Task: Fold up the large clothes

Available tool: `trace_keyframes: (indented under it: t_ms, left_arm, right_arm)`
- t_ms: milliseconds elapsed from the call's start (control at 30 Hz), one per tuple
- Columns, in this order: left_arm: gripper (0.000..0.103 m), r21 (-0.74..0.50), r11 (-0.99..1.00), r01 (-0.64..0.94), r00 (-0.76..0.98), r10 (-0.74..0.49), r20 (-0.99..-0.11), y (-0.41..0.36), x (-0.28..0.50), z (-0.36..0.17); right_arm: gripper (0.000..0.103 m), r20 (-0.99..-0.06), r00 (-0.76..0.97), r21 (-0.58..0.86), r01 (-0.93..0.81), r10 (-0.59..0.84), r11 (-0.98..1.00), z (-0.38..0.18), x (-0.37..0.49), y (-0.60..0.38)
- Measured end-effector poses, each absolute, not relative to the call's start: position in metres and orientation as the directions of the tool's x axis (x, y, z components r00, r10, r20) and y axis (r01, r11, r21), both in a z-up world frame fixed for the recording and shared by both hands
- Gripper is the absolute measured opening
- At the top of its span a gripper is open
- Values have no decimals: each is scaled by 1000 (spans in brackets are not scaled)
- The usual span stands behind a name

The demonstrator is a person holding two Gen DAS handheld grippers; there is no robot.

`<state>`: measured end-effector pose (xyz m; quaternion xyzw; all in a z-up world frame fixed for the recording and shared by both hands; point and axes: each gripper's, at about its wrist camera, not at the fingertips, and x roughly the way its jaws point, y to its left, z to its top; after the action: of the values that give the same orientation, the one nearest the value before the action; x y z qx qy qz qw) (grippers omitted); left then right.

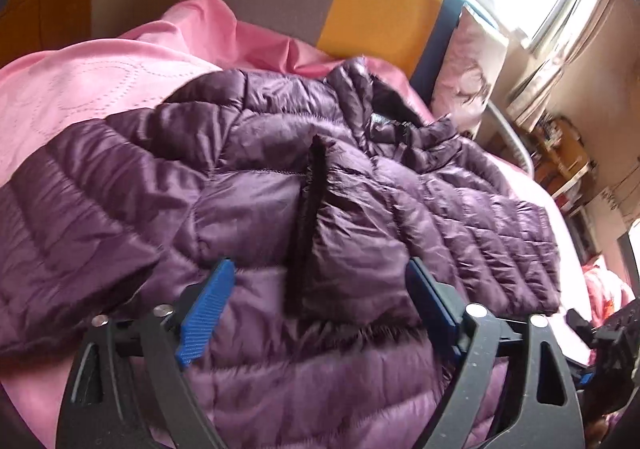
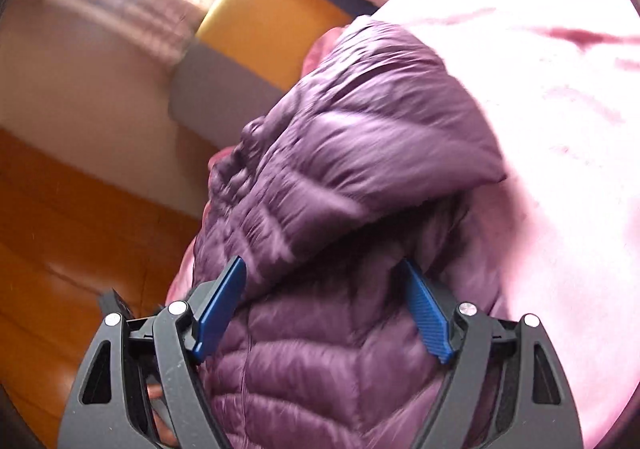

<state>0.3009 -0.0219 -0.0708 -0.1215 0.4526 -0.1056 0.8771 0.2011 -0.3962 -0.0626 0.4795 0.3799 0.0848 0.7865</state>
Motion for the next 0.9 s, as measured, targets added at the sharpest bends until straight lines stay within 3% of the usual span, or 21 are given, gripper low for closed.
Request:
trace_keyframes:
  t_ms: [67,100,200,400,533,667,733,900]
  left_arm:
    - [68,-302,951,68,552,-288,-782,-25,310,-78]
    - [47,-306,949,75,550,-295,-781,-26,313,-79]
    - [11,-320,945,70,567,-301,-766,-23,314,-73]
    - [7,-376,927,-9,650,-280,-707,16,297,-50]
    - [6,-340,936,-87,661,-201,-723,46,284,-53]
    - [6,-303,949,-88,606,-190,-772,53,276,-75]
    - [6,-232,971,-65,614,-144,-776,43,273,-74]
    - [6,-223,973,-60,636,-135,-760,40,276,-61]
  right_arm:
    - [79,-501,713,835,247,491,492,-67,206,-402]
    - [79,-490,721,843,249,490,477,-70,213,-402]
    - [80,-446,749,874,247,490,419,-72,221,-413]
    - [80,-278,813,955,179,512,235,-74,238,-431]
    - [78,-275,827,961,220,490,167,-87,240,-439]
    - [66,-383,784,921,283,488,268,-88,238,-439]
    - [66,-419,771,902,290,479,321,-78,227,-445]
    - [68,-596,737,689,265,319,674,-15,217,-431]
